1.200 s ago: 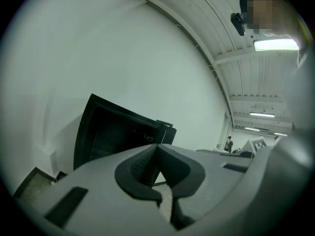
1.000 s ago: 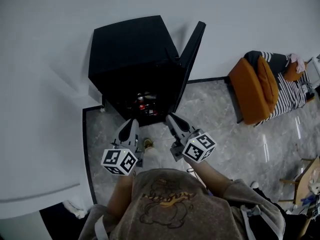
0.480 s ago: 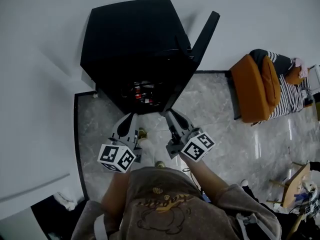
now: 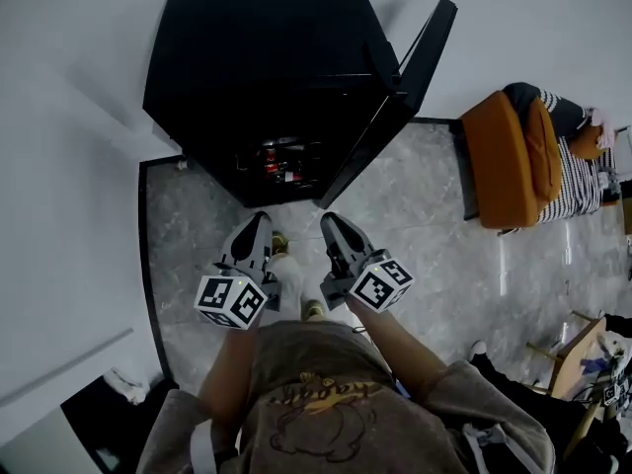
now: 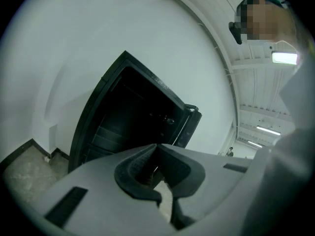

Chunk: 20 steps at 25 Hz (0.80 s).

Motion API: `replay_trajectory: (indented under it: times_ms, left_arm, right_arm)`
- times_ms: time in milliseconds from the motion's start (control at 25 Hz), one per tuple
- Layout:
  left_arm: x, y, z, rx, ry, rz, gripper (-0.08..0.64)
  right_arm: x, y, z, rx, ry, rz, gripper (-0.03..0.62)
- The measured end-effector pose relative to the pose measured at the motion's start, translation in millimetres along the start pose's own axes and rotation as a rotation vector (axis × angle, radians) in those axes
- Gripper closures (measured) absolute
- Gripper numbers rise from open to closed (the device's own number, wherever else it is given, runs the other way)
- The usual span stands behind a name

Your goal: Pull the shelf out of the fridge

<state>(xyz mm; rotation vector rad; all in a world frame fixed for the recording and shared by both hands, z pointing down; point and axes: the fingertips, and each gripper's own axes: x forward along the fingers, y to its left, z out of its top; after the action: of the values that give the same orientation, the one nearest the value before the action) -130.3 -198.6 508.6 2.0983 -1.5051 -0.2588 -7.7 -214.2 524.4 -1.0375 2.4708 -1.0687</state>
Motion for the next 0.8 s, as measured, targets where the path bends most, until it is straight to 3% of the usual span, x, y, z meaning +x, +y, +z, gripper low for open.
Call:
replay_trajectory:
  times_ms: [200,360,440,480,520,560,800]
  left_arm:
    - [5.6,19.5,-14.3,-0.081,0.023,0.016,0.554]
    - [17.2,34.4,-11.2,-0.184,-0.029,0.011,0.551]
    - [22.5,42.5,-7.1,-0.223,-0.053,0.007,0.527]
    - [25.7,46.7,-5.5,-0.247,-0.061,0.003,0.493]
    - [29.3,51.2,-4.5,-0.269,-0.066,-0.001,0.465]
    - [33.2,56.2,-4.0,-0.289,-0.070,-0.001,0.462]
    - [62.3,90.7,-13.7,-0.419,-0.080,0.042,0.422]
  right_arm:
    - [10.4,-20.8,-16.2,0.091,0.004,-0.029,0.568]
    - [25.6,-46.6,-16.7,0.257,-0.069,-0.057,0.568]
    - [33.8,-54.7,-16.6,0.297,-0.097,-0.071,0.563]
    - [39.2,-56.5,-17.6,0.311,-0.100,-0.067,0.531]
    - [45.2,-57.5,-19.1,0.327,-0.099,-0.059,0.459]
    - [51.4,-59.1,-21.2,0.343,-0.095,-0.052,0.443]
    - [84.4,-88.3,-38.8,0.401,-0.054,-0.088,0.436]
